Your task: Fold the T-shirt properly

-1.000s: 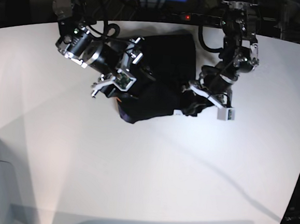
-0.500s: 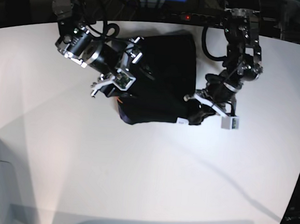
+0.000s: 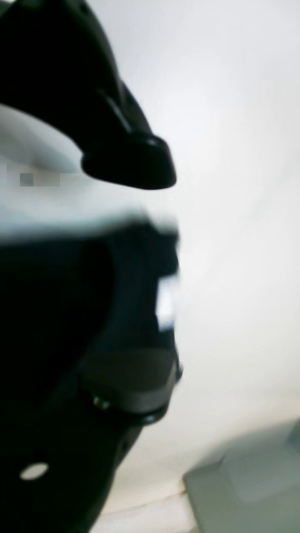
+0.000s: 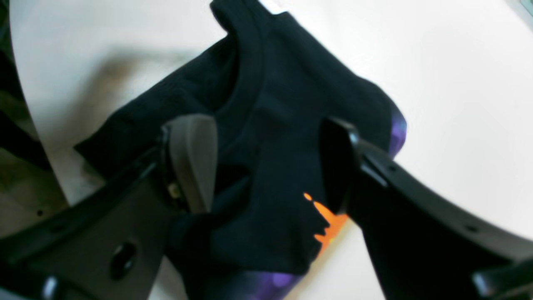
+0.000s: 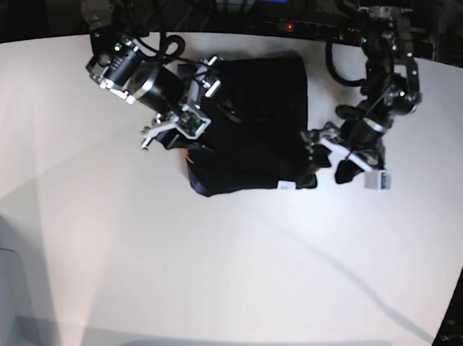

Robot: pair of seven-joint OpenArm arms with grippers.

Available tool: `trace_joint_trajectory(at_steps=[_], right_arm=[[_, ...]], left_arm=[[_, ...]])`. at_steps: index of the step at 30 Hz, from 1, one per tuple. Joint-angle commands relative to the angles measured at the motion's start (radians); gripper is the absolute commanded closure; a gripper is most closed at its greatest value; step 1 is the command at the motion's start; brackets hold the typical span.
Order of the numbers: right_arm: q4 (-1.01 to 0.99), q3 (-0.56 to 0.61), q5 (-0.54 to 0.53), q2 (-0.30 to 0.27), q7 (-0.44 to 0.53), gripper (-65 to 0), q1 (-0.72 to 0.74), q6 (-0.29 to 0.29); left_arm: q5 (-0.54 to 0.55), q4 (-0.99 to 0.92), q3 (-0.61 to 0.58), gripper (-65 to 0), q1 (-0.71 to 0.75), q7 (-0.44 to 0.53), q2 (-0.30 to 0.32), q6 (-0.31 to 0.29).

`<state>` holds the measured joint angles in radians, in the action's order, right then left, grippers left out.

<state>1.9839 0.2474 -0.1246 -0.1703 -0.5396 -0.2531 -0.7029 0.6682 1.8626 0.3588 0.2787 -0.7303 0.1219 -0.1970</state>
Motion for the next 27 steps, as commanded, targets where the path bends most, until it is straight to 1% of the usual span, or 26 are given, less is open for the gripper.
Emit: trace_joint_trajectory(at_steps=[1, 4, 7, 9, 11, 14, 16, 20, 24, 26, 27], right_arm=[[0.021, 0.002, -0.017, 0.008, 0.025, -40.3, 0.004, 0.005], [0.021, 0.028, -0.017, 0.028, 0.029, -40.2, -0.019, 0.005], [0.008, 0.114, -0.017, 0.028, 0.031, -40.2, -0.021, 0.005], [-0.019, 0.149, -0.017, 0.028, 0.032, -40.2, -0.015, 0.005], [-0.057, 0.168, -0.017, 0.03, 0.034, -40.2, -0.012, 0.005], [-0.117, 0.188, -0.017, 0.047, 0.036, -40.2, 0.007, 0.005], [-0.146, 0.195, -0.017, 0.048, 0.036, -40.2, 0.008, 0.005], [-0.143, 0.289, -0.017, 0.042, 0.036, -40.1, 0.007, 0.005], [-0.14, 0.407, -0.016, -0.01, 0.036, -40.1, 0.021, 0.005], [-0.14, 0.43, -0.016, -0.019, 0.036, -40.1, 0.041, 0.005], [-0.14, 0.428, -0.016, -0.033, 0.036, -40.1, 0.047, 0.005]], left_arm=[[0.008, 0.033, 0.044, -58.2, 0.009, 0.021, 0.011, 0.001], [0.008, 0.055, 0.193, -58.2, 0.055, 0.021, 0.011, 0.001], [0.008, 0.053, 0.334, -58.2, 0.087, 0.021, 0.011, 0.001], [0.008, 0.052, 0.4, -58.2, 0.098, 0.021, 0.011, 0.001], [0.008, 0.053, 0.438, -58.2, 0.112, 0.021, 0.011, 0.001], [0.009, 0.055, 0.469, -58.2, 0.119, 0.021, 0.011, 0.0], [0.009, 0.055, 0.472, -58.2, 0.135, 0.021, 0.011, 0.0], [0.009, 0.053, 0.472, -58.2, 0.147, 0.021, 0.009, 0.0], [0.009, 0.053, 0.472, -58.2, 0.147, 0.021, 0.009, 0.0], [0.009, 0.053, 0.472, -58.2, 0.147, 0.021, 0.012, 0.0], [0.009, 0.053, 0.472, -58.2, 0.146, 0.021, 0.014, 0.0]])
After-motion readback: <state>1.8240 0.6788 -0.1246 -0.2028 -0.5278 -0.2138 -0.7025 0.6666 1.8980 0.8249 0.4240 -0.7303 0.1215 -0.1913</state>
